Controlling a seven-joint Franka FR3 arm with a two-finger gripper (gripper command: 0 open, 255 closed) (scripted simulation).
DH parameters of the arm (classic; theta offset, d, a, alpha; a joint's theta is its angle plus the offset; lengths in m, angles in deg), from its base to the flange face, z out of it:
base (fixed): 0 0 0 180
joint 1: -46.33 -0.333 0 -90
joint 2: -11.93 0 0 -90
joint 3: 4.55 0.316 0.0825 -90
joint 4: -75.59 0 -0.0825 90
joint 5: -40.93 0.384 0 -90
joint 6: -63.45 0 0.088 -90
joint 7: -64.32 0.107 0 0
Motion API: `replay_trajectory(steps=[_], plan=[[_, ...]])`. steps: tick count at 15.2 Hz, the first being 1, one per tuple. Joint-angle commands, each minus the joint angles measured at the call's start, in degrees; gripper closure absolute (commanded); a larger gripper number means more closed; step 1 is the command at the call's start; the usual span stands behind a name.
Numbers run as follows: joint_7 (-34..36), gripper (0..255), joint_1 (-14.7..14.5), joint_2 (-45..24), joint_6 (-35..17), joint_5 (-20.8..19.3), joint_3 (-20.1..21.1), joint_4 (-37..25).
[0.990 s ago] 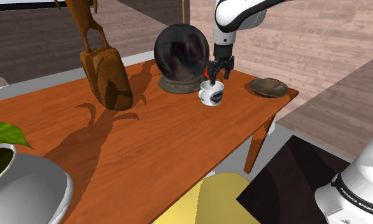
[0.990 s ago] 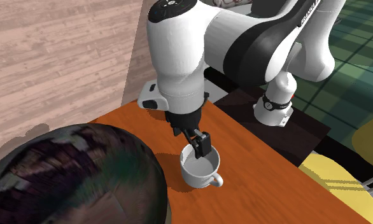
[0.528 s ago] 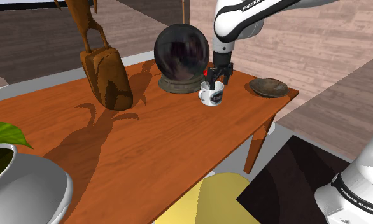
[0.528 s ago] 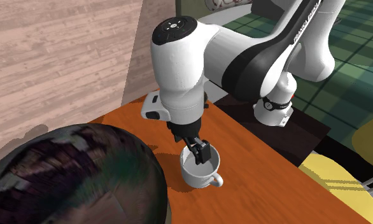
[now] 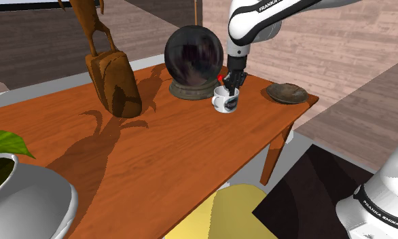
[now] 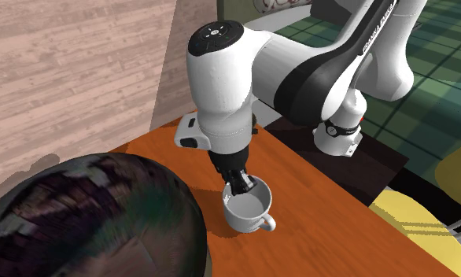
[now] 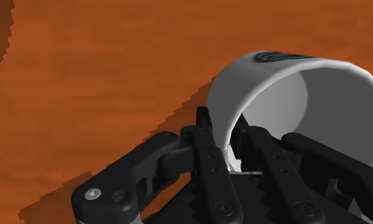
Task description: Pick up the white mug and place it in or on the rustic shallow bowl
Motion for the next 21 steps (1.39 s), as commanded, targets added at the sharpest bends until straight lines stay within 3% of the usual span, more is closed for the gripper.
replay_trajectory(steps=[1,7,21], plan=[[0.00,255,0.00,0.00,0.00,0.00,0.00,0.00],[0.00,255,0.00,0.00,-0.01,0.00,0.00,0.01],[0.57,255,0.04,2.68,10.28,-0.29,-0.05,-7.61]])
